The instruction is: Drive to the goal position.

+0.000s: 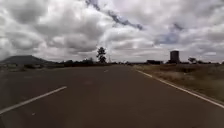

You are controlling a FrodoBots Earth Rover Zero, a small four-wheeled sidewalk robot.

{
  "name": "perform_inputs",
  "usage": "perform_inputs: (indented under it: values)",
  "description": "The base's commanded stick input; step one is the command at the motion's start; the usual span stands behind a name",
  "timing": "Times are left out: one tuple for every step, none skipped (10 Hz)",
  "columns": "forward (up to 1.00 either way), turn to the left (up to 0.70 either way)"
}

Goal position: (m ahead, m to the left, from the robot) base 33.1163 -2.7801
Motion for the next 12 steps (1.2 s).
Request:
perform_inputs:
  values:
    - [0.85,-0.03]
    - [0.85,-0.15]
    - [0.85,-0.27]
    - [0.85,-0.20]
    - [0.85,0.00]
    - [0.85,0.00]
    - [0.85,0.00]
    - [0.85,0.00]
    - [0.85,0.00]
    - [0.85,0.00]
    - [0.85,0.00]
    - [0.85,-0.01]
